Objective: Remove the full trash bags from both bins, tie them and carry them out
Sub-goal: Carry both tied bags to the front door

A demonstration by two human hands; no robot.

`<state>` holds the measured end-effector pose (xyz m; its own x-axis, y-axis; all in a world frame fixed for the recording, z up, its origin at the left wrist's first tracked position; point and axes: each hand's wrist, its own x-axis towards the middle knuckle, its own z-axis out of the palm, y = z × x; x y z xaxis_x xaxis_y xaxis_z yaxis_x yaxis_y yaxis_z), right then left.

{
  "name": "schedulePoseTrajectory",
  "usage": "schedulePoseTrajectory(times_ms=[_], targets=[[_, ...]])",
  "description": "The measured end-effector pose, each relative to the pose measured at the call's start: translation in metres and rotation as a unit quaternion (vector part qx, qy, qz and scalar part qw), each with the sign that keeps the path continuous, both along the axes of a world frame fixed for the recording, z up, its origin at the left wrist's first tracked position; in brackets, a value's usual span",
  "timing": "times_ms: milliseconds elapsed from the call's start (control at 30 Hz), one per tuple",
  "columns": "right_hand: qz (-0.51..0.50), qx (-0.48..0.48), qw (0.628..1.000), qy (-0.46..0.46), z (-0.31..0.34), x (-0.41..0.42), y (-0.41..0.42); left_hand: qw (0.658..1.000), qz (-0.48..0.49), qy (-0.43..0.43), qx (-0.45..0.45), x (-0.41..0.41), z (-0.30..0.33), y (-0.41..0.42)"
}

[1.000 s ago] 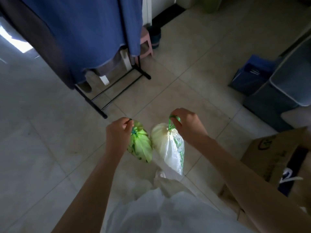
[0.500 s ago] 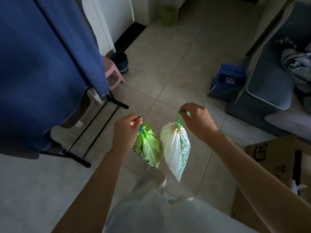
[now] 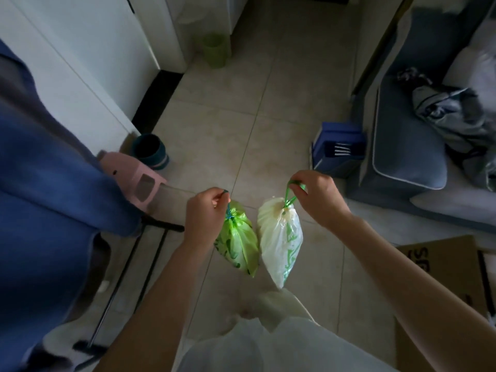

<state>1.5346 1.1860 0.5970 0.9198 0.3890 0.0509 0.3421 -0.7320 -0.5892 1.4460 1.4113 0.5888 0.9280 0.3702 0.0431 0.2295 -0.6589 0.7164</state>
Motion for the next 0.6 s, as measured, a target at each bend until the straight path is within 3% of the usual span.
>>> schedulePoseTrajectory(times_ms=[200, 600], targets=[[0.006, 0.002, 1.0, 0.014, 0.007, 0.131, 0.007, 0.999, 0.032, -0.014, 0.011, 0.135, 0.01, 0.011], [-0.025, -0.02, 0.999, 0.0, 0.013, 0.375, 0.017, 1.0, -0.009, -0.014, 0.025, 0.385, 0.009, 0.031]])
